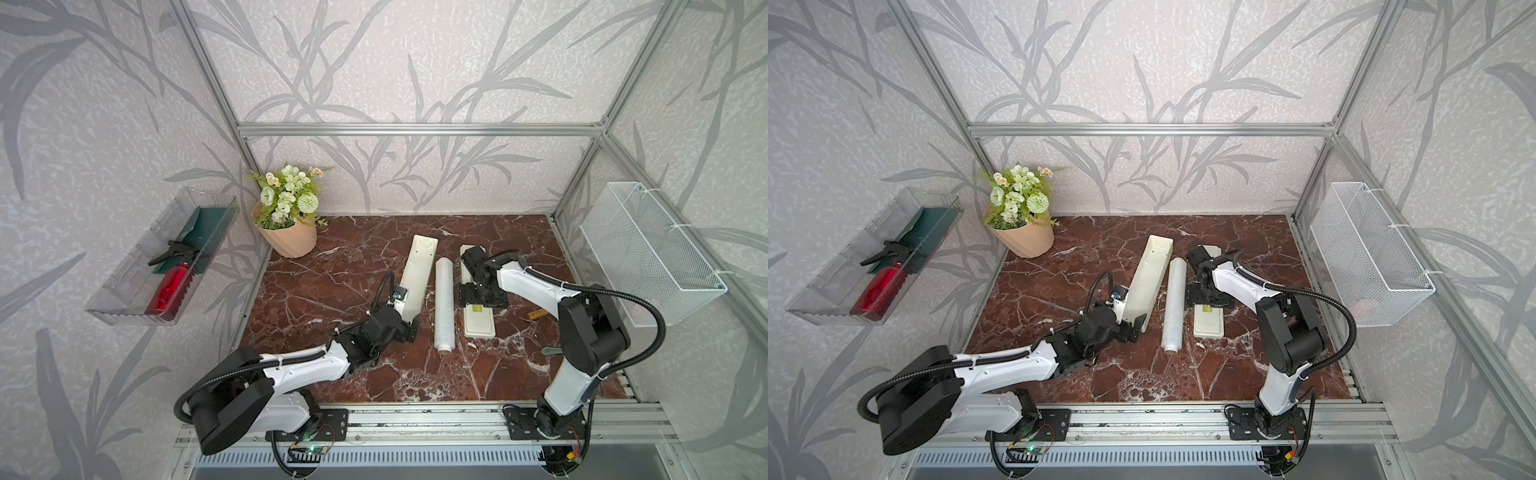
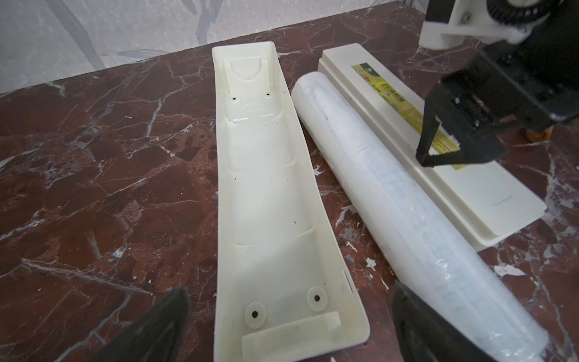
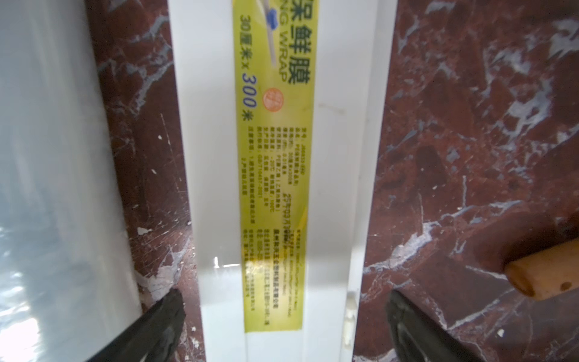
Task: Put plastic wrap rolls into dispensers
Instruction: Place the plastic wrap cutting box at the center of the board, then adjust the plastic wrap cutting box at the center of the board, then pick up the plastic wrap from the center of the board.
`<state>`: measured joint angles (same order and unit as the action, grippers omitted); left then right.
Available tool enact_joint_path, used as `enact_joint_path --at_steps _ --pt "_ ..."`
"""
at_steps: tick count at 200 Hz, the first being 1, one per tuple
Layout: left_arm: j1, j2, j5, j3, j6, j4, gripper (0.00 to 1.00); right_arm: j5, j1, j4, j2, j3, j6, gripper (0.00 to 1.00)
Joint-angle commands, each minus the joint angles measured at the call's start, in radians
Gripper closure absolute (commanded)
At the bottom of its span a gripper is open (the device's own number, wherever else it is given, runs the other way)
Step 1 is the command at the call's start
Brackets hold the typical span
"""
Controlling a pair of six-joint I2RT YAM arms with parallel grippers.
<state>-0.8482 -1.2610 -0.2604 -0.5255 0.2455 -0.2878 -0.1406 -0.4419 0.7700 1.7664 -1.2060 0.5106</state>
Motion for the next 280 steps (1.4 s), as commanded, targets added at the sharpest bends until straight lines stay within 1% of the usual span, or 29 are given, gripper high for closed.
enact_joint_path --at_steps 1,22,34,48,64,81,105,128,154,171,184,196,199,223,236,246,280 --pt "0.065 0.047 0.09 -0.057 0.034 0.157 0.01 -0.002 0.003 0.002 -0.024 0.014 -0.019 0.01" --pt "0.16 0.046 0.157 -0.111 0.044 0.218 0.01 -0.032 -0.029 0.011 -0.054 0.001 -0.049 0.01" --pt "0.209 0.014 0.206 -0.148 0.038 0.238 0.04 -0.036 -0.054 0.035 -0.092 -0.015 -0.053 0.01" --pt "0.25 -0.052 0.258 -0.207 0.021 0.267 0.08 -0.014 -0.071 0.069 -0.106 -0.037 -0.048 0.0" --pt "0.291 -0.139 0.307 -0.275 0.009 0.288 0.13 0.017 -0.093 0.082 -0.125 -0.051 -0.044 0.05" --pt "0.327 -0.237 0.377 -0.34 0.016 0.295 0.18 0.067 -0.122 0.075 -0.138 -0.058 -0.033 0.07" --pt "0.332 -0.333 0.409 -0.402 0.017 0.279 0.21 0.119 -0.176 0.029 -0.13 -0.059 0.024 0.1" --pt "0.332 -0.391 0.404 -0.44 0.021 0.286 0.23 0.113 -0.207 0.008 -0.073 -0.076 0.087 0.13" --pt "0.333 -0.435 0.389 -0.463 0.018 0.292 0.27 0.095 -0.236 -0.029 -0.004 -0.101 0.107 0.17" --pt "0.333 -0.469 0.377 -0.477 0.02 0.302 0.35 0.1 -0.239 -0.034 0.042 -0.124 0.118 0.18" --pt "0.332 -0.489 0.373 -0.483 0.026 0.312 0.4 0.092 -0.241 -0.036 0.073 -0.136 0.121 0.19" --pt "0.333 -0.498 0.368 -0.487 0.037 0.323 0.46 0.093 -0.242 -0.047 0.098 -0.138 0.12 0.21" --pt "0.332 -0.499 0.365 -0.489 0.041 0.327 0.48 0.093 -0.241 -0.049 0.104 -0.138 0.146 0.21" --pt "0.333 -0.494 0.352 -0.485 0.065 0.343 0.56 0.106 -0.242 -0.052 0.154 -0.155 0.156 0.24" --pt "0.331 -0.481 0.34 -0.484 0.087 0.358 0.67 0.113 -0.241 -0.057 0.17 -0.16 0.16 0.26" --pt "0.33 -0.465 0.328 -0.477 0.113 0.362 0.74 0.107 -0.242 -0.06 0.175 -0.161 0.166 0.28" --pt "0.307 -0.432 0.309 -0.469 0.178 0.391 0.8 0.084 -0.239 -0.053 0.17 -0.166 0.165 0.5"
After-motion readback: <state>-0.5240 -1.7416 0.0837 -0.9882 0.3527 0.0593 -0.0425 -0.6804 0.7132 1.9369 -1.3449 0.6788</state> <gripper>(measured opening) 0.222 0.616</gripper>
